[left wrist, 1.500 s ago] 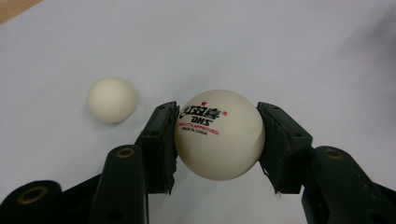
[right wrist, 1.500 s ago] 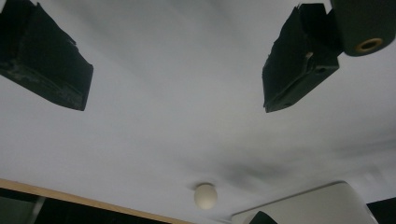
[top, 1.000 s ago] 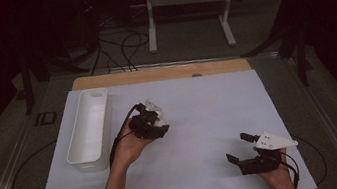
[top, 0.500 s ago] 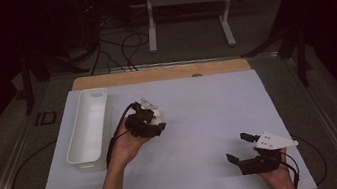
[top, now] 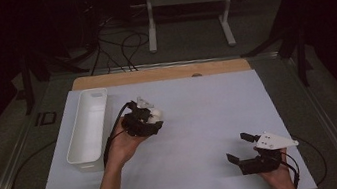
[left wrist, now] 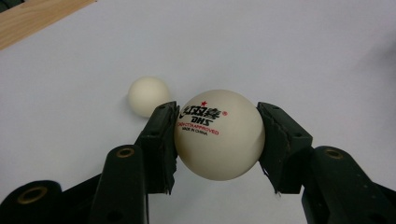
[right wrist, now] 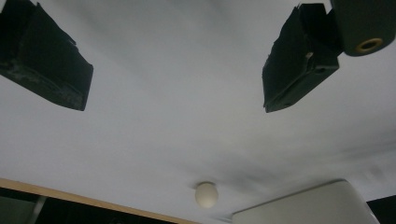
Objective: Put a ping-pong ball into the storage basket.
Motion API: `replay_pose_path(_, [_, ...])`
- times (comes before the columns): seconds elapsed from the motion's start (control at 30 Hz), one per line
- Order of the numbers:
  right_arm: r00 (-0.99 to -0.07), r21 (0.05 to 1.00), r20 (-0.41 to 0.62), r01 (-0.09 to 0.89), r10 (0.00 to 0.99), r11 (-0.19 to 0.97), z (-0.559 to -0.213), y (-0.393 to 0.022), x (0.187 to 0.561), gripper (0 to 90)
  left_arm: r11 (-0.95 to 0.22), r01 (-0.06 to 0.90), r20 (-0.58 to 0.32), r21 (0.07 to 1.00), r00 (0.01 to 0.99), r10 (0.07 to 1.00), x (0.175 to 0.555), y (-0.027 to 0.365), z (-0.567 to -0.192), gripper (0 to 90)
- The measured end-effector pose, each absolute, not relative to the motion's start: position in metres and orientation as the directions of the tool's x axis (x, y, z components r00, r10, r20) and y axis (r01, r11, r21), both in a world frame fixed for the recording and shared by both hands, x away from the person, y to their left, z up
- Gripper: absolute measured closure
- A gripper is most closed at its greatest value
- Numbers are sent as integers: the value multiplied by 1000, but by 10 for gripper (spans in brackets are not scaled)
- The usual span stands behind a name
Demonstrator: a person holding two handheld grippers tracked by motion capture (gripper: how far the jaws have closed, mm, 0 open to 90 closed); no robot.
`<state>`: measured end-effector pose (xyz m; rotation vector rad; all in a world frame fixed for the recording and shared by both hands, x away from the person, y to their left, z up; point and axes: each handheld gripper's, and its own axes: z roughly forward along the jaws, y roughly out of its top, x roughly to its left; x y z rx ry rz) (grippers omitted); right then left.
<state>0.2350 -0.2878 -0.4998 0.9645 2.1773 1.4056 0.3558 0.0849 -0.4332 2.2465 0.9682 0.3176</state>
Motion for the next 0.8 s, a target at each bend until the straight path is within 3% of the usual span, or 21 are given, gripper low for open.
replay_pose_path(0.8, [-696,901,54,344,716,266,-500,-288,235,82,-518,547,-13,658,695,719,352,98,-430,511])
